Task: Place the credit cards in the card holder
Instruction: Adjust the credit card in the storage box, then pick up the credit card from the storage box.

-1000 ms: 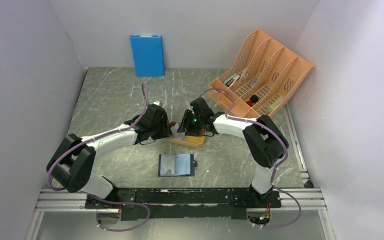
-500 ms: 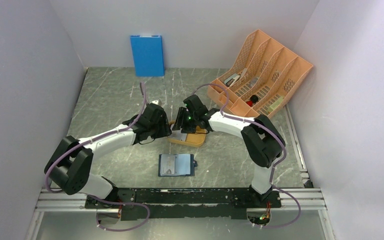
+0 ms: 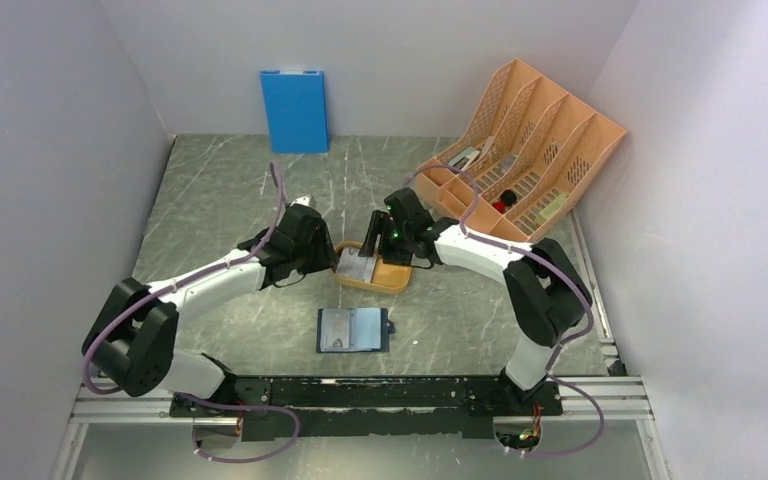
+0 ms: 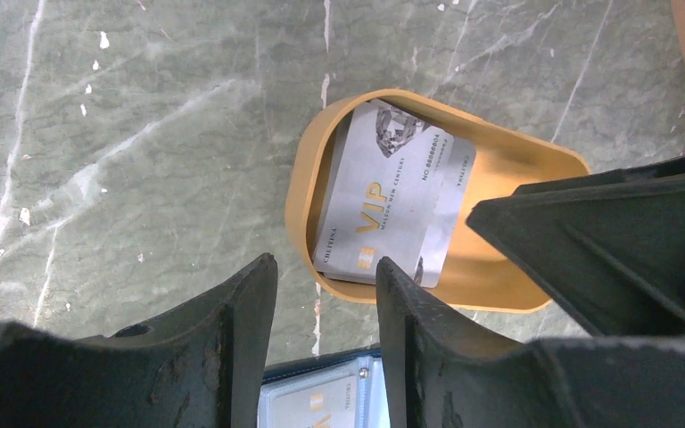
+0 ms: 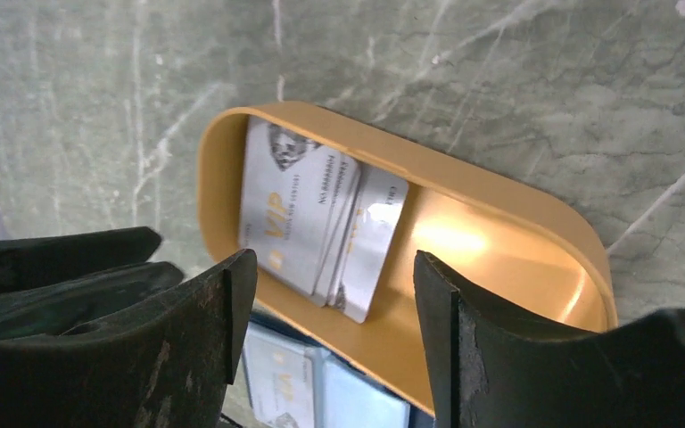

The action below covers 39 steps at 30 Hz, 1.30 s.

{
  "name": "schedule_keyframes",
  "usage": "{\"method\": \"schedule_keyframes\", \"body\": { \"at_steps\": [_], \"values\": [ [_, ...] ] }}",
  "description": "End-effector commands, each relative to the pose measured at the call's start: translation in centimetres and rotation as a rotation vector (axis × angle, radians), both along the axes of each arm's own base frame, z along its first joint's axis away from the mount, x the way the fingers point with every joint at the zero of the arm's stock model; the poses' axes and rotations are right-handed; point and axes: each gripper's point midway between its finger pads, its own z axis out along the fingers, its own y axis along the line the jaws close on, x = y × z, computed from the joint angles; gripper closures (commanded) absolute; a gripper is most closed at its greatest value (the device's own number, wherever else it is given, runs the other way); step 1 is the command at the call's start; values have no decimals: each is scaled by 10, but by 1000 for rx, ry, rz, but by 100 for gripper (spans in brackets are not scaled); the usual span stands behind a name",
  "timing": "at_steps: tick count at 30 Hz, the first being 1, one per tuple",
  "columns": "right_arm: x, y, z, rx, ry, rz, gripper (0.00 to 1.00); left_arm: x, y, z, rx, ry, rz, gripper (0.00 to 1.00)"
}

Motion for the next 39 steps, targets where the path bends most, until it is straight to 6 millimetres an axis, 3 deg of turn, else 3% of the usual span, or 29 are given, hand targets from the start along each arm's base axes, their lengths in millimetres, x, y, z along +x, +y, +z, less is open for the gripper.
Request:
{"method": "schedule_keyframes", "body": {
  "at_steps": [1, 14, 24, 39],
  "values": [
    [-5, 5, -24, 5, 56, 13, 31, 3, 5, -5, -3, 12, 27, 51],
    [0, 32, -35, 41, 86, 56, 36, 0, 1, -16, -21, 39, -1, 54],
    [-2, 42, -34, -61, 54, 82, 41, 0, -1, -17, -31, 41, -13, 57],
    [-5, 23, -59, -161, 92, 41, 41, -1, 5, -21, -8, 49, 1, 60]
  ]
}}
